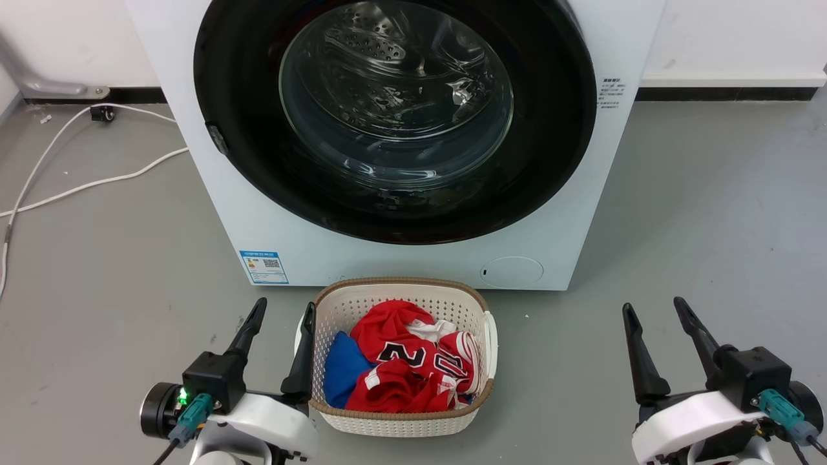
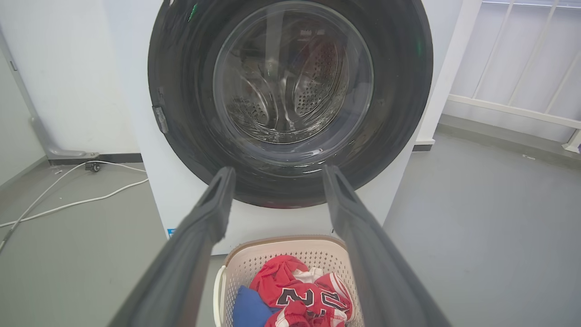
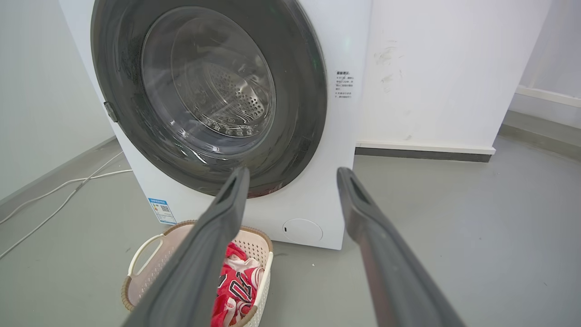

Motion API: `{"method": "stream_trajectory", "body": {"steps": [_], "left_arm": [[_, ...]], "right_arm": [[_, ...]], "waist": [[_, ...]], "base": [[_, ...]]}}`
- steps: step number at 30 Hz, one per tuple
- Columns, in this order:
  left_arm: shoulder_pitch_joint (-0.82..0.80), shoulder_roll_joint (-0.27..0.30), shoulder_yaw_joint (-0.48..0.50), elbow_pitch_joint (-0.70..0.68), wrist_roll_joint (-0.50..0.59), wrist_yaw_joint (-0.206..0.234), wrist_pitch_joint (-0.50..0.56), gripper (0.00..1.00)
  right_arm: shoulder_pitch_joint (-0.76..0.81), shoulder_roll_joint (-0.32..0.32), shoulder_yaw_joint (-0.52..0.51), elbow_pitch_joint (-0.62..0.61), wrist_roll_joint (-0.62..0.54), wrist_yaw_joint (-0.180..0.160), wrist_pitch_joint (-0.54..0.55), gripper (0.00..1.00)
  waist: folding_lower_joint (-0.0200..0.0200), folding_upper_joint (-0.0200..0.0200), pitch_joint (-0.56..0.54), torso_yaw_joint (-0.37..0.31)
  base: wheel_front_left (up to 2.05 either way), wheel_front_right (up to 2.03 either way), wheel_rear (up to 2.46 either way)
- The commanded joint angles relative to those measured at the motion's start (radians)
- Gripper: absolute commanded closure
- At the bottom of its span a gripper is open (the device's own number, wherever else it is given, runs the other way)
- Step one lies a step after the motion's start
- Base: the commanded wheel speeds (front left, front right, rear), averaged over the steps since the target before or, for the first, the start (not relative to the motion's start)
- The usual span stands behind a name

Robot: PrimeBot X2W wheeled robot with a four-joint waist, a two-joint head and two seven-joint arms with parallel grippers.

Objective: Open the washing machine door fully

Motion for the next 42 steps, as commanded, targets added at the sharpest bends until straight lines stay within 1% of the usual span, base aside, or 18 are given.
{"method": "stream_trajectory", "body": {"steps": [1,10,24,36,37,38,39,40,42], "left_arm": [[-0.014,-0.003,0.002,0.002,0.022,0.0,-0.009,0.0],[-0.015,-0.007,0.007,0.003,0.073,-0.001,-0.025,0.0],[-0.014,-0.013,0.015,0.012,0.045,-0.004,-0.025,0.0],[-0.012,-0.013,0.016,0.016,0.032,-0.005,-0.025,0.0],[-0.012,-0.013,0.017,0.017,0.031,-0.005,-0.024,0.0],[-0.012,-0.013,0.017,0.018,0.031,-0.005,-0.024,0.0],[-0.012,-0.013,0.017,0.019,0.032,-0.005,-0.024,0.0],[-0.012,-0.014,0.018,0.019,0.031,-0.005,-0.024,0.0],[-0.01,-0.014,0.018,0.02,0.029,-0.005,-0.024,0.0]], "right_arm": [[0.01,0.004,0.002,-0.008,-0.019,0.0,-0.005,0.0],[0.019,0.008,0.004,-0.013,-0.049,0.0,-0.012,0.0],[0.015,0.008,-0.007,-0.008,0.002,0.0,-0.007,0.0],[0.011,0.008,-0.004,0.002,0.01,0.0,-0.01,0.0],[0.011,0.008,-0.004,0.003,0.016,0.0,-0.009,0.29],[0.011,0.008,-0.004,0.004,0.018,0.0,-0.008,0.64],[0.012,0.008,-0.003,0.006,0.022,0.0,-0.006,0.89],[0.012,0.008,-0.002,0.007,0.026,0.0,-0.004,1.0],[0.013,0.008,-0.004,0.009,0.036,0.0,-0.002,1.0]], "waist": [[0.0,-0.0001,0.0,0.0],[0.0,-0.0001,-0.001,-0.001],[0.0,-0.0001,-0.004,0.001],[0.0,-0.0001,-0.009,0.002],[0.0,-0.0001,-0.009,0.002],[0.0,-0.0001,-0.01,0.001],[0.0,-0.0001,-0.011,0.001],[0.0,-0.0001,-0.012,0.001],[0.0,-0.0001,-0.014,0.001]], "base": [[0.0,0.0,0.0],[0.0,0.0,0.0],[0.0,0.0,0.0],[0.0,0.0,0.0],[0.0,0.0,0.0],[0.0,0.0,0.0],[0.0,0.0,0.0],[0.0,0.0,0.0],[0.0,0.0,0.0]]}}
